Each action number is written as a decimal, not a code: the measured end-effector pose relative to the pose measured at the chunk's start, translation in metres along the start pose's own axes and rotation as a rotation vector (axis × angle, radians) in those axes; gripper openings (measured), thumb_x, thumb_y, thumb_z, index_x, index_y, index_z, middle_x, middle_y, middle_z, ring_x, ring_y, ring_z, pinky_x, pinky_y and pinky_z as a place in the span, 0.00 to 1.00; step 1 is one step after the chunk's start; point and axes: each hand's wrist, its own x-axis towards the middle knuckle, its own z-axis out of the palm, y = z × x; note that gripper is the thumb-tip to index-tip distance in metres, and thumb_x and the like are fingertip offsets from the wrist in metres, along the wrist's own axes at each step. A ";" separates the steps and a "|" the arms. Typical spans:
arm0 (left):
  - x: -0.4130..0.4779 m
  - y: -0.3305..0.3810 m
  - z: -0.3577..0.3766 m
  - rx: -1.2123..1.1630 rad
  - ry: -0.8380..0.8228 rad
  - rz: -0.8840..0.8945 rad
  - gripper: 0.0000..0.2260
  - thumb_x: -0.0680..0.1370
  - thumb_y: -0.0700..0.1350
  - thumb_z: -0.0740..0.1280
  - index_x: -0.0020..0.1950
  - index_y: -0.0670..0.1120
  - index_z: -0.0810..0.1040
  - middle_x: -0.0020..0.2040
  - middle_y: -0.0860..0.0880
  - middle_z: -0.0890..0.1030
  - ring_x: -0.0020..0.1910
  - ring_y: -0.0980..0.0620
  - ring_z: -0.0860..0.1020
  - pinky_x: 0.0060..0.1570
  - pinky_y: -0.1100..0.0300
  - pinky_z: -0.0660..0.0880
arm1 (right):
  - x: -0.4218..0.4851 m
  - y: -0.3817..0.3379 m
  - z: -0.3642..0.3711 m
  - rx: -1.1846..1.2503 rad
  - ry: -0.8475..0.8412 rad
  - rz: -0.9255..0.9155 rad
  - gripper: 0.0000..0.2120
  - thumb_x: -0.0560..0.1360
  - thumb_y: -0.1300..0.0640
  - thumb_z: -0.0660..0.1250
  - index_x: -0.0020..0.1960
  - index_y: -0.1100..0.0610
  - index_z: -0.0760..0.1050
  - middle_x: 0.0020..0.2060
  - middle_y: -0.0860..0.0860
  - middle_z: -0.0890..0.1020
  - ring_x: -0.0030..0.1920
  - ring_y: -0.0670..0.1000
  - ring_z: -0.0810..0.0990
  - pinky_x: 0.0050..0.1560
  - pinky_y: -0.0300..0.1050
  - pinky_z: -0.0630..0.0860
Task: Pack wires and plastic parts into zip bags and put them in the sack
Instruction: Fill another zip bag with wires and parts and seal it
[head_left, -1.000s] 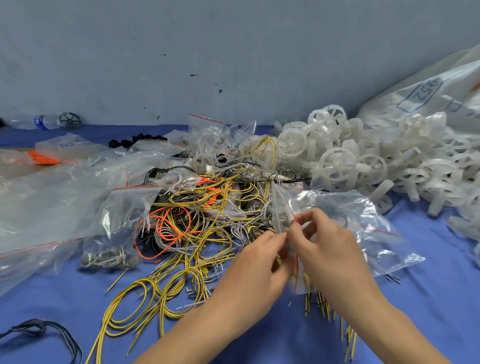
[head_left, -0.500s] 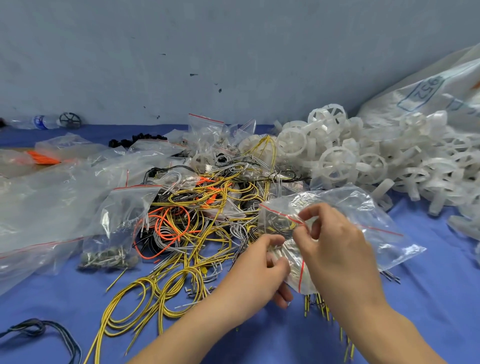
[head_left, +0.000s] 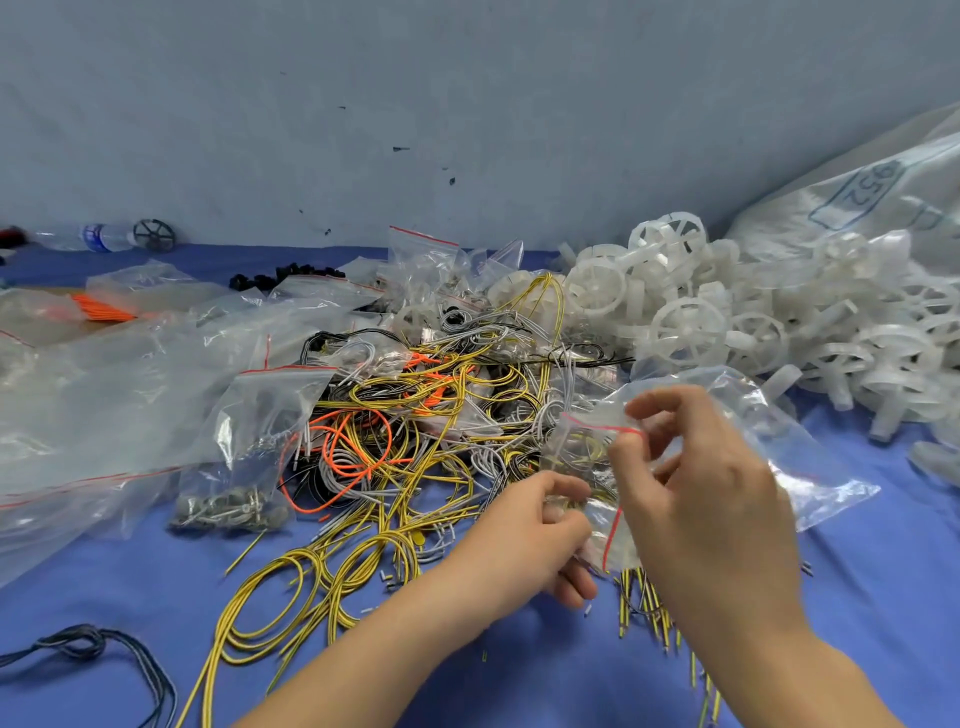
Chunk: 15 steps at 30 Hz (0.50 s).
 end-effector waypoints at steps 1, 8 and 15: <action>0.000 0.001 -0.001 0.025 0.014 0.019 0.14 0.78 0.34 0.56 0.62 0.43 0.71 0.35 0.43 0.77 0.26 0.50 0.78 0.27 0.60 0.77 | -0.002 0.002 0.002 -0.055 -0.043 -0.010 0.06 0.73 0.51 0.66 0.49 0.46 0.71 0.38 0.43 0.78 0.35 0.52 0.78 0.33 0.48 0.71; -0.001 0.000 -0.013 0.250 0.143 0.174 0.11 0.81 0.42 0.60 0.59 0.53 0.77 0.47 0.53 0.80 0.31 0.56 0.80 0.32 0.62 0.78 | -0.004 0.016 0.009 -0.340 -0.330 0.020 0.13 0.76 0.51 0.63 0.60 0.46 0.69 0.52 0.43 0.76 0.46 0.55 0.80 0.37 0.49 0.75; -0.003 0.000 -0.022 0.304 0.139 0.236 0.14 0.81 0.44 0.59 0.64 0.55 0.75 0.54 0.60 0.80 0.41 0.59 0.83 0.36 0.61 0.80 | -0.008 0.019 0.013 -0.361 -0.470 0.043 0.23 0.76 0.50 0.59 0.70 0.44 0.60 0.62 0.45 0.74 0.57 0.53 0.79 0.45 0.51 0.77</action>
